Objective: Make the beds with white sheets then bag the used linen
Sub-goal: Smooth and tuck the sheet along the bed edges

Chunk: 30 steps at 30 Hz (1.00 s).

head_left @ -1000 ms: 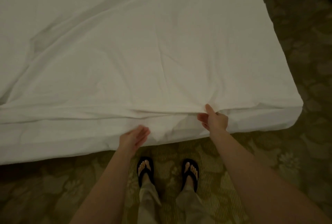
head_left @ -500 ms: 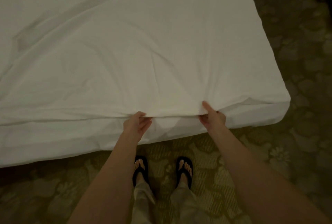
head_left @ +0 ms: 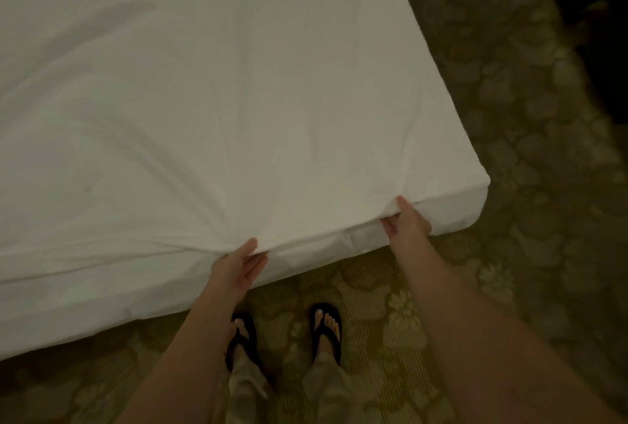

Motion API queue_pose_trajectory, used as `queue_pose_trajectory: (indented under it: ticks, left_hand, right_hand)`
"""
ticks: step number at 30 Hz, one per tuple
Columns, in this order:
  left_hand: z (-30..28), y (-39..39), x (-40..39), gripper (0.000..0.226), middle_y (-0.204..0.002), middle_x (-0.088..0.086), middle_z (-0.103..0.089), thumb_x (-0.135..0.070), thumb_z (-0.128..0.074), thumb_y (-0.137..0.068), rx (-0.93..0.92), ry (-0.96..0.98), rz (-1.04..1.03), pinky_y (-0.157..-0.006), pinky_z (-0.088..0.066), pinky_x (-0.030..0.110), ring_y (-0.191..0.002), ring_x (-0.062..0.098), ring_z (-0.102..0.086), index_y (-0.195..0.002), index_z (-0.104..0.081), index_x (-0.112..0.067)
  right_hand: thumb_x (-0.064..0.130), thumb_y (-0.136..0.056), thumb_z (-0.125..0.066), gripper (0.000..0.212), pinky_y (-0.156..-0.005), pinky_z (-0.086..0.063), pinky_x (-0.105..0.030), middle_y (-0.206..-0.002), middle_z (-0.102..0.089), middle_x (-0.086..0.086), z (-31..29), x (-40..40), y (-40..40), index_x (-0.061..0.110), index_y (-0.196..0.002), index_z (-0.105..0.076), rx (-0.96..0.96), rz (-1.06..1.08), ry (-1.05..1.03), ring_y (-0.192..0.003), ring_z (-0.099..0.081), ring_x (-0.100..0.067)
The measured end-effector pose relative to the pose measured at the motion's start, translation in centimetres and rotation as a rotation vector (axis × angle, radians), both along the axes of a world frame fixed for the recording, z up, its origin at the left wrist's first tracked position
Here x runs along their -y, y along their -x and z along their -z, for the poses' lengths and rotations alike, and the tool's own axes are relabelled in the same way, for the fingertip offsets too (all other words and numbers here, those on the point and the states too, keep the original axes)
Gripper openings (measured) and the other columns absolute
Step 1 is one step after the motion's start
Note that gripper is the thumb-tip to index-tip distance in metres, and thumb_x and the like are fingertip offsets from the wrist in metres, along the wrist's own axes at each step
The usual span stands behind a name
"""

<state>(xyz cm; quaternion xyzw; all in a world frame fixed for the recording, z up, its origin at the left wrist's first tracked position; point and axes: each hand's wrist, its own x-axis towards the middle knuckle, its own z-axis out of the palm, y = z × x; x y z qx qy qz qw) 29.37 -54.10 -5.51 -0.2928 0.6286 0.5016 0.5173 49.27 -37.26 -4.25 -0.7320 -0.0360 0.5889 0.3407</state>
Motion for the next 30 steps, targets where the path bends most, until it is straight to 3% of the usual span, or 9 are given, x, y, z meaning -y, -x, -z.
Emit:
queue_pose_trajectory:
  ticks: [3, 6, 9, 12, 15, 18, 22, 27, 30]
  left_hand:
    - [0.4, 1.0, -0.2, 0.004, -0.129, 0.016, -0.058, -0.007, -0.062, -0.092, -0.089, 0.019, -0.152, -0.078, -0.052, 0.032, -0.082, 0.019, -0.062, -0.091, -0.058, -0.006]
    - [0.0, 1.7, -1.7, 0.004, -0.129, 0.014, -0.06, -0.006, -0.062, -0.091, -0.197, -0.051, -0.304, -0.061, -0.057, 0.025, -0.08, 0.015, -0.064, -0.091, -0.059, -0.009]
    - [0.0, 1.4, -1.9, 0.004, -0.126, 0.014, -0.059, -0.003, -0.058, -0.094, -0.2, -0.087, -0.26, -0.061, -0.058, 0.026, -0.082, 0.015, -0.064, -0.093, -0.059, -0.007]
    - [0.8, 1.0, -0.6, 0.008, -0.12, 0.016, -0.057, 0.005, -0.056, -0.092, -0.149, 0.028, -0.158, -0.082, -0.052, 0.034, -0.088, 0.02, -0.061, -0.089, -0.056, -0.002]
    - [0.9, 1.2, -0.2, 0.015, -0.101, 0.013, -0.06, 0.008, -0.052, -0.091, -0.143, 0.057, -0.14, -0.091, -0.047, 0.035, -0.089, 0.021, -0.059, -0.082, -0.053, -0.003]
    - [0.1, 1.6, -0.2, 0.015, -0.088, 0.011, -0.058, 0.006, -0.054, -0.089, -0.181, 0.087, -0.233, -0.09, -0.05, 0.034, -0.078, 0.019, -0.059, -0.079, -0.053, -0.005]
    - [-1.1, 4.2, 1.1, 0.018, -0.074, 0.007, -0.055, 0.0, -0.059, -0.086, -0.243, 0.121, -0.389, -0.074, -0.056, 0.03, -0.06, 0.015, -0.052, -0.072, -0.051, -0.008]
    - [-1.7, 9.2, 3.9, 0.021, -0.085, 0.016, -0.055, 0.009, -0.056, -0.081, -0.294, 0.213, -0.392, -0.081, -0.055, 0.035, -0.071, 0.021, -0.058, -0.098, -0.048, 0.0]
    - [-2.6, 11.9, 6.0, 0.017, -0.086, 0.013, -0.058, -0.001, -0.063, -0.083, -0.282, 0.192, -0.412, -0.08, -0.056, 0.035, -0.07, 0.02, -0.059, -0.096, -0.053, -0.002]
  right_hand:
    - [0.031, -0.08, -0.077, 0.065, -0.098, -0.049, -0.043, -0.124, -0.056, -0.008, -1.1, -3.4, -0.4, 0.007, -0.133, -0.048, 0.014, 0.028, -0.035, -0.108, -0.056, -0.026]
    - [0.039, -0.086, -0.069, 0.078, -0.105, -0.041, -0.042, -0.141, -0.044, -0.011, -2.8, -8.1, -0.7, 0.009, -0.147, -0.029, 0.182, -0.011, -0.093, -0.124, -0.047, -0.03]
    - [0.04, -0.088, -0.065, 0.071, -0.101, -0.043, -0.037, -0.136, -0.049, -0.01, -3.4, -10.1, -1.7, 0.008, -0.144, -0.036, 0.208, 0.004, -0.163, -0.119, -0.051, -0.026]
    - [0.033, -0.092, -0.063, 0.055, -0.092, -0.047, -0.034, -0.126, -0.054, -0.007, -1.6, -6.6, -3.2, 0.006, -0.137, -0.045, 0.213, 0.035, -0.097, -0.104, -0.054, -0.024]
    - [0.024, -0.091, -0.065, 0.038, -0.09, -0.053, -0.035, -0.129, -0.058, -0.011, 0.6, -2.5, -2.7, 0.008, -0.124, -0.055, 0.009, 0.133, -0.109, -0.097, -0.059, -0.02]
    - [0.025, -0.083, -0.075, 0.036, -0.09, -0.055, -0.041, -0.121, -0.063, -0.009, 0.8, 0.4, 0.4, 0.009, -0.111, -0.059, -0.101, 0.105, -0.072, -0.102, -0.063, -0.023]
    - [0.02, -0.081, -0.077, 0.044, -0.09, -0.054, -0.037, -0.111, -0.061, -0.005, 0.2, 5.6, 7.0, 0.01, -0.118, -0.055, -0.186, -0.023, 0.044, -0.102, -0.061, -0.022]
    - [0.012, -0.08, -0.077, 0.044, -0.09, -0.054, -0.038, -0.115, -0.063, -0.01, 0.1, 12.8, 15.6, 0.005, -0.12, -0.058, -0.293, -0.118, 0.143, -0.106, -0.061, -0.026]
    - [0.014, -0.082, -0.075, 0.033, -0.086, -0.056, -0.036, -0.105, -0.064, -0.01, 0.0, 16.4, 20.2, 0.007, -0.11, -0.058, -0.375, -0.207, 0.21, -0.095, -0.064, -0.024]
